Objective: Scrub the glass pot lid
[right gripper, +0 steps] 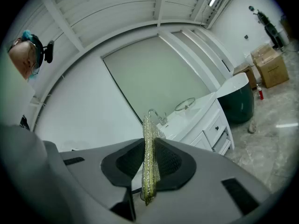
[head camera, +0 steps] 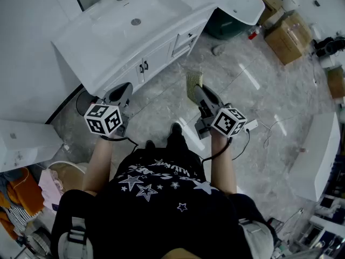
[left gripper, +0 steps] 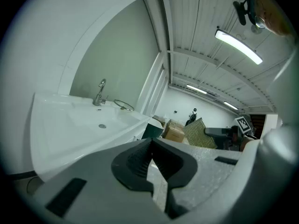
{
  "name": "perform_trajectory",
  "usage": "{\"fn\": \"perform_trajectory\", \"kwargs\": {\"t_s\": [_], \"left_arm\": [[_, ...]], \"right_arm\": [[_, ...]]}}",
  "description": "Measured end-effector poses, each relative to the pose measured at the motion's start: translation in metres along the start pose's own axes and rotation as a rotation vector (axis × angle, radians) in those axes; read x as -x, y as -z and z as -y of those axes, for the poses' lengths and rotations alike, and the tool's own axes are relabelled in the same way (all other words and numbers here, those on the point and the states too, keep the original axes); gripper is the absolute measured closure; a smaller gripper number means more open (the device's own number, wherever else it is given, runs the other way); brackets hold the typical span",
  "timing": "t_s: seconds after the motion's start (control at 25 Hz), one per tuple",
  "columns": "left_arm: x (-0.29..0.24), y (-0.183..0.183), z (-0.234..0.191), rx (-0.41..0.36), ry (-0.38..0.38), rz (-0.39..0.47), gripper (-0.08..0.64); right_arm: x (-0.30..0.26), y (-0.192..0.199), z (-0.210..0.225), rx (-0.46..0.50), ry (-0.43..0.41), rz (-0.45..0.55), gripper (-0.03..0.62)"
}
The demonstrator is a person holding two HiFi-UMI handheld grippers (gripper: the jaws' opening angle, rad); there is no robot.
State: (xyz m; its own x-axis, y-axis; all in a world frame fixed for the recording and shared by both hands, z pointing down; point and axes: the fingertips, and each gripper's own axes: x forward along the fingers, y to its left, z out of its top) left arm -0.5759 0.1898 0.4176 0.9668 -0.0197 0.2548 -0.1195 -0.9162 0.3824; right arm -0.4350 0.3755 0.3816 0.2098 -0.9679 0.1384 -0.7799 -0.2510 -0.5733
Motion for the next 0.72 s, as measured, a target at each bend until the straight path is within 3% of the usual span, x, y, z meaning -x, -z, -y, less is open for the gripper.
{"fn": "perform_trajectory", "kwargs": {"t_s": [0.72], "left_arm": [[0.032, 0.029, -0.004, 0.046, 0.006, -0.039, 0.551]], "right_arm": [[0.003, 0.028, -0.015, 0.005, 0.03, -0.034, 0.525]]}}
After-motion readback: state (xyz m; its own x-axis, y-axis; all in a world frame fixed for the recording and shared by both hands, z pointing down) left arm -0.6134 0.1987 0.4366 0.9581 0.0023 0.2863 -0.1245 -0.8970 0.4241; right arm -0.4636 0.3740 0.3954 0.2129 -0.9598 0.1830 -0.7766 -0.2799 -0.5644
